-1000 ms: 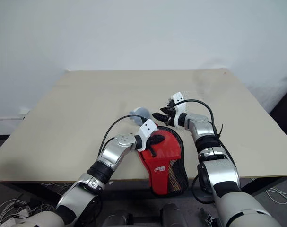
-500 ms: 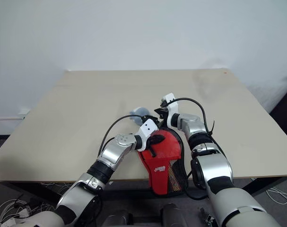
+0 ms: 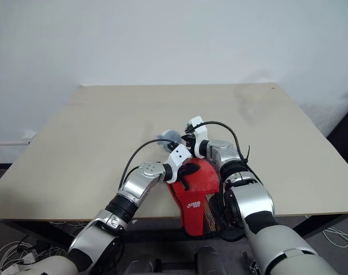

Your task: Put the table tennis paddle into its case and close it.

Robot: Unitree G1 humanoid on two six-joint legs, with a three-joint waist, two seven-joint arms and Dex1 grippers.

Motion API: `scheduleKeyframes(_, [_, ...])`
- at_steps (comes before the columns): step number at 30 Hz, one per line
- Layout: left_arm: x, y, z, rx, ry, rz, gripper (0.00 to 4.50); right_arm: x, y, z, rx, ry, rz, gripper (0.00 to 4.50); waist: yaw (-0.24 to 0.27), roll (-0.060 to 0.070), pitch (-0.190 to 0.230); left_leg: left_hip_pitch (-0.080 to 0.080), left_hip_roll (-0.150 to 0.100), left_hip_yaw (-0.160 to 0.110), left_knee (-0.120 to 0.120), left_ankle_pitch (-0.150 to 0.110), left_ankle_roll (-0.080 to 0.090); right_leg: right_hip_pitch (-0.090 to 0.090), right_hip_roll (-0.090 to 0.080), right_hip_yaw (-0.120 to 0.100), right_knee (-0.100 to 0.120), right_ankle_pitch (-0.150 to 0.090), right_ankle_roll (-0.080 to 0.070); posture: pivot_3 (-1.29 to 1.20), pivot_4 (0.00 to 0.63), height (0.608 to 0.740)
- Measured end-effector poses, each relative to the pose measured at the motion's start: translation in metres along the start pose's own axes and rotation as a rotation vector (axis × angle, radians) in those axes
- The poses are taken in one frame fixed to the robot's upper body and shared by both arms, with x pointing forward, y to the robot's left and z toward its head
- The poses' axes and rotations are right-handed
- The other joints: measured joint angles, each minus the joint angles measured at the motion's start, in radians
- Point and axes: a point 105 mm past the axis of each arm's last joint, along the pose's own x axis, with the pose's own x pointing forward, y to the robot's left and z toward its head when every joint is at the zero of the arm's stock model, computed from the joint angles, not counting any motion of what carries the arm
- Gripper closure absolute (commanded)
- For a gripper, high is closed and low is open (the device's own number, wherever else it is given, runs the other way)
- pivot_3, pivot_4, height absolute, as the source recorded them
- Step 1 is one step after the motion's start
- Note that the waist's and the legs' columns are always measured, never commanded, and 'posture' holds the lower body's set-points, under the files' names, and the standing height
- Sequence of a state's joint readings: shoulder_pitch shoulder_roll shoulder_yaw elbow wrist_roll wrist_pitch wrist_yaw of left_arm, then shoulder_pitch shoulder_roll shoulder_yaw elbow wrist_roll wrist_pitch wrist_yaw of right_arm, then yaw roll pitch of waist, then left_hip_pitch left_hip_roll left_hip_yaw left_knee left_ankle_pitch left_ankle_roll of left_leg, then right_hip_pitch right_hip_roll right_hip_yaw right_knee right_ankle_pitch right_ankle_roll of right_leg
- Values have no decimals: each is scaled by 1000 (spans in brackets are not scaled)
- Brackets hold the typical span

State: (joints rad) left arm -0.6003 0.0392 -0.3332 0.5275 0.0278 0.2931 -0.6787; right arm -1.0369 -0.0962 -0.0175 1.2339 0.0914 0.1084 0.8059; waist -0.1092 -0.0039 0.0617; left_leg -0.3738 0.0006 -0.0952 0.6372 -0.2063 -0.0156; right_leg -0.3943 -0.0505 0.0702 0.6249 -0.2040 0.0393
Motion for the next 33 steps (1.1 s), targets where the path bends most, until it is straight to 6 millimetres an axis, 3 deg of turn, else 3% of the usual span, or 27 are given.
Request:
scheduleKeyframes(16, [0, -1, 0, 2, -1, -2, 4500, 9, 0, 0, -42, 7, -73, 55, 0, 0, 0, 0, 0, 0, -2, 0, 0, 0, 0, 0, 0, 0, 0, 0, 0, 740])
scheduleKeyframes(20, [0, -1, 1, 2, -2, -1, 4500, 9, -1, -1, -43, 11, -85, 767, 0, 0, 0, 0, 0, -1, -2, 0, 0, 0, 0, 0, 0, 0, 0, 0, 0, 740])
scheduleKeyframes(33, [0, 0, 2, 4, -5, 0, 4500, 8, -5, -2, -40, 12, -123, 4421, 0, 0, 0, 0, 0, -1, -7, 0, 0, -3, 0, 0, -1, 1, 3, 0, 0, 740])
